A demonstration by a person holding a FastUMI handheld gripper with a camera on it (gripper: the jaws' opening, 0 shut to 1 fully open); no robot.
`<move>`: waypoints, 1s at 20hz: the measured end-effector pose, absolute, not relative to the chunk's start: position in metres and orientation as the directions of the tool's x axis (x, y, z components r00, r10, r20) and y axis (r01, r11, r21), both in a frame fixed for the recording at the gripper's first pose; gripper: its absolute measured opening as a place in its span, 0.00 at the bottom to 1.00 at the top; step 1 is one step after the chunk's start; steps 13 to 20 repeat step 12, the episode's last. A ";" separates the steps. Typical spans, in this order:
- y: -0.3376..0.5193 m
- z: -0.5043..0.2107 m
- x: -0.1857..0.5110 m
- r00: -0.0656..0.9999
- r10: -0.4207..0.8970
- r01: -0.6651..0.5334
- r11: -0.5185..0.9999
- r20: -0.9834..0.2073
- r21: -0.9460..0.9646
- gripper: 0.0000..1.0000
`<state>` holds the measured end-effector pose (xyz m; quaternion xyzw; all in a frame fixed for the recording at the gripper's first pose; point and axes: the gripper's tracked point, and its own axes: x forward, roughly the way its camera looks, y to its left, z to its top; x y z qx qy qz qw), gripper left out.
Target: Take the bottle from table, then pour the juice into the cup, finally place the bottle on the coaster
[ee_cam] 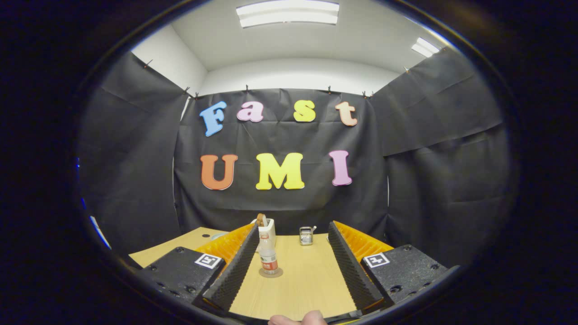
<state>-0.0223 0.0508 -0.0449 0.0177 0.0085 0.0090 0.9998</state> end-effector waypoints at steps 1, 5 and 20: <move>0.049 -0.044 -0.022 1.000 0.015 -0.014 0.999 -0.017 0.039 0.99; 0.049 -0.042 -0.021 1.000 0.012 -0.011 0.999 -0.011 0.033 0.98; 0.055 -0.035 -0.016 1.000 0.017 -0.017 1.000 -0.008 0.026 0.98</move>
